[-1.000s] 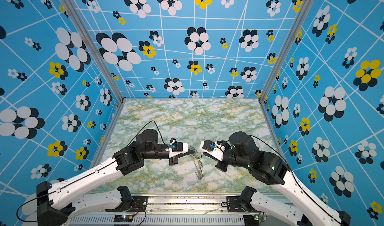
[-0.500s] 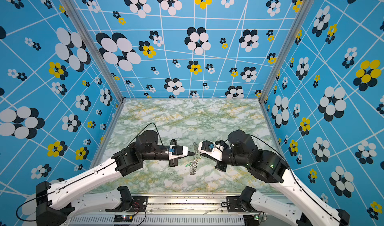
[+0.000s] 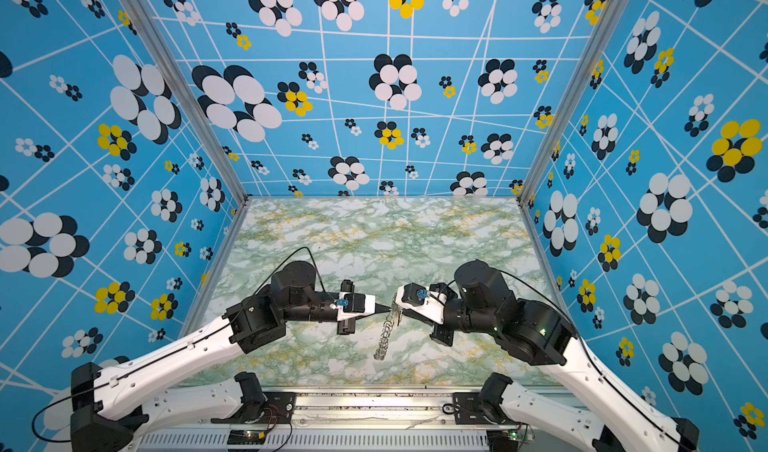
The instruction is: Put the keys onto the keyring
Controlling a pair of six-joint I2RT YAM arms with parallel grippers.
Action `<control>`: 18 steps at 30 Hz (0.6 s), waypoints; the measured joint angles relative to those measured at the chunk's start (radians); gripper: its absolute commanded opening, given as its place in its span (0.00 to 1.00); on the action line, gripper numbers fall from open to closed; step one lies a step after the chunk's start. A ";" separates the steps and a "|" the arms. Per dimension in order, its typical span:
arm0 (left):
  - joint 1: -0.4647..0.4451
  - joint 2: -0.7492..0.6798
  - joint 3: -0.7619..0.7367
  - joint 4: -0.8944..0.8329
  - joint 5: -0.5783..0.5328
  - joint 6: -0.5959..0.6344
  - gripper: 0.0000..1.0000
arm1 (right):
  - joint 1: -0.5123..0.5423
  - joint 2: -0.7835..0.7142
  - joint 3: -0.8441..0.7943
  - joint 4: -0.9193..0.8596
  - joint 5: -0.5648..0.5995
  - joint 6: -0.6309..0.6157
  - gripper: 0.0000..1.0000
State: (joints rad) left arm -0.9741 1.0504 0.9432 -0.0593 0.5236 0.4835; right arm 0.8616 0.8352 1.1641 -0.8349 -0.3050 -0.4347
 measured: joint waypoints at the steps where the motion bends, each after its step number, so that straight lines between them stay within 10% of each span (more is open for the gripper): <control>1: 0.000 0.000 0.000 0.000 0.000 0.000 0.00 | 0.000 0.000 0.000 0.000 -0.002 0.000 0.00; 18: -0.010 -0.002 0.000 0.000 0.003 0.000 0.00 | 0.002 -0.003 0.000 -0.011 -0.010 -0.003 0.00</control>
State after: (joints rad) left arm -0.9844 1.0481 0.9432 -0.0597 0.5270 0.4839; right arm 0.8639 0.8326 1.1645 -0.8455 -0.3145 -0.4381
